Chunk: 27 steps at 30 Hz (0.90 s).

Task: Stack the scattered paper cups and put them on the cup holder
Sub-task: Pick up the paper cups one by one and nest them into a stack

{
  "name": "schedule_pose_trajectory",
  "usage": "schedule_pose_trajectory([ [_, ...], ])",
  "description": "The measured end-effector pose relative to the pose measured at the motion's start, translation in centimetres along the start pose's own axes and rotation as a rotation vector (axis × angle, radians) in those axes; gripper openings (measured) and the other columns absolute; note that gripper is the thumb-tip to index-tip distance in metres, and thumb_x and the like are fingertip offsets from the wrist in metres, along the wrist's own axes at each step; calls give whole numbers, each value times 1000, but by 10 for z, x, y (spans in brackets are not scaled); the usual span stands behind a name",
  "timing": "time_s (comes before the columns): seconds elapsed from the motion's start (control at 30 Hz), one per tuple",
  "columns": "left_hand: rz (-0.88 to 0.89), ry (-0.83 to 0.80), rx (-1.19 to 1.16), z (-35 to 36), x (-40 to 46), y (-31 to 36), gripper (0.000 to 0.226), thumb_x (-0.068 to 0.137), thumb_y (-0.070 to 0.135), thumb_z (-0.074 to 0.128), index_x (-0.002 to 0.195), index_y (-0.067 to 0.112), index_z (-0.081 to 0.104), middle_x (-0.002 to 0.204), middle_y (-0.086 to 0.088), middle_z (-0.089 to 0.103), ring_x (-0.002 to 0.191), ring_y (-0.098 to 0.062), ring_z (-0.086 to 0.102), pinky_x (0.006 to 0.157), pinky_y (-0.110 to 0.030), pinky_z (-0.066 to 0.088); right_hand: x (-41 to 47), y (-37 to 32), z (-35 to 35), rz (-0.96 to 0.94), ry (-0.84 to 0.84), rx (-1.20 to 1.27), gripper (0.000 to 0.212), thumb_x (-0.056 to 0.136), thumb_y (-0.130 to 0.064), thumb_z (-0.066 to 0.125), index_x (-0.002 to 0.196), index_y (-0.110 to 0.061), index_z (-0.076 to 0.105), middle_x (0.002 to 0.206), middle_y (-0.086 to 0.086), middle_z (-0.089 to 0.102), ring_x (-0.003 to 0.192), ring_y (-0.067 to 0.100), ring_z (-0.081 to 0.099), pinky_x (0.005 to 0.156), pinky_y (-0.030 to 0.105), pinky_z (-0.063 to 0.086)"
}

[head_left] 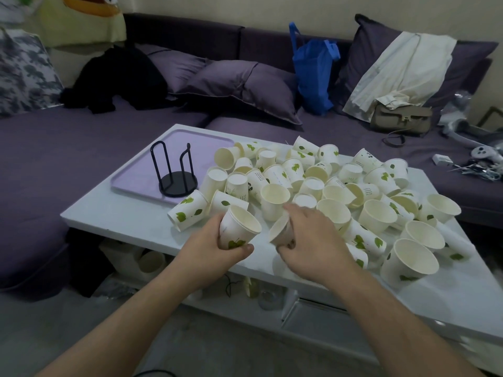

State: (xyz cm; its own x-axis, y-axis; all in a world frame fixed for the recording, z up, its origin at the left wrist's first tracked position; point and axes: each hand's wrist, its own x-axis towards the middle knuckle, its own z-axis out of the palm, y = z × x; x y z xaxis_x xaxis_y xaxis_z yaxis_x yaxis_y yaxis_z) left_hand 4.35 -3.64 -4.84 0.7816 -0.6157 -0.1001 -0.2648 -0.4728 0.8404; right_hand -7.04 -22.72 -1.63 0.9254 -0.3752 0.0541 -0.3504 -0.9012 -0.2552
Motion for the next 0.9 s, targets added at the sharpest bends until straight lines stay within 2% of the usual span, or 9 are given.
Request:
schedule_pose_trajectory([
  [0.13, -7, 13, 12, -1, -2, 1, 66, 84, 40, 87, 138, 34, 50, 116, 20, 62, 103, -3, 62, 77, -19, 49, -2, 5, -14, 78, 217, 516, 83, 83, -39, 81, 155, -29, 40, 137, -8, 54, 123, 14, 54, 102, 32, 48],
  [0.23, 13, -30, 54, 3, -5, 0, 64, 81, 40, 89, 134, 34, 52, 114, 18, 64, 102, -7, 64, 83, -25, 56, -4, 6, -18, 129, 194, 811, 69, 81, -45, 79, 144, -35, 51, 130, -11, 61, 114, 13, 64, 94, 30, 53],
  [0.3, 28, -55, 74, 8, -7, 2, 63, 81, 41, 89, 132, 37, 52, 114, 17, 65, 101, -8, 66, 84, -26, 58, -6, 2, -17, 104, 131, 903, 53, 89, -37, 81, 136, -36, 56, 128, -14, 64, 116, 9, 65, 93, 28, 54],
  [0.4, 46, -56, 87, 12, -9, 7, 60, 82, 43, 88, 130, 37, 52, 112, 15, 67, 96, -8, 68, 74, -19, 54, -9, -3, -10, 58, 45, 899, 53, 91, -34, 81, 138, -34, 57, 130, -13, 64, 115, 7, 65, 98, 34, 58],
  [0.5, 49, -51, 68, 14, -10, 10, 58, 83, 42, 87, 130, 36, 53, 111, 15, 68, 93, -8, 69, 71, -20, 56, -13, -7, -6, 36, -46, 825, 58, 94, -33, 78, 147, -31, 53, 132, -17, 60, 114, 4, 64, 100, 32, 57],
  [0.63, 54, -63, 36, 17, -10, 14, 62, 83, 40, 88, 134, 37, 53, 113, 15, 69, 97, -9, 69, 75, -22, 59, -17, -8, -6, 10, -144, 801, 55, 95, -52, 63, 148, -38, 55, 131, -23, 64, 121, 1, 60, 108, 38, 52],
  [0.77, 98, -68, 43, 24, -8, 20, 63, 82, 38, 89, 133, 36, 54, 111, 17, 68, 97, -7, 69, 75, -20, 57, -22, -4, -5, 25, -205, 752, 49, 102, -59, 52, 149, -45, 54, 139, -22, 64, 130, 3, 57, 116, 43, 45],
  [0.83, 108, -85, 45, 28, -8, 22, 62, 82, 38, 89, 132, 37, 54, 110, 18, 68, 96, -7, 69, 74, -20, 56, -26, -1, -8, 14, -217, 693, 48, 106, -55, 51, 153, -41, 51, 144, -19, 61, 131, 4, 56, 115, 40, 45],
  [0.9, 111, -88, 34, 31, -6, 24, 63, 81, 42, 89, 132, 38, 53, 112, 18, 68, 98, -6, 68, 78, -22, 56, -29, 6, -15, 35, -127, 660, 41, 109, -43, 52, 149, -34, 57, 139, -17, 64, 124, 4, 59, 110, 35, 48],
])
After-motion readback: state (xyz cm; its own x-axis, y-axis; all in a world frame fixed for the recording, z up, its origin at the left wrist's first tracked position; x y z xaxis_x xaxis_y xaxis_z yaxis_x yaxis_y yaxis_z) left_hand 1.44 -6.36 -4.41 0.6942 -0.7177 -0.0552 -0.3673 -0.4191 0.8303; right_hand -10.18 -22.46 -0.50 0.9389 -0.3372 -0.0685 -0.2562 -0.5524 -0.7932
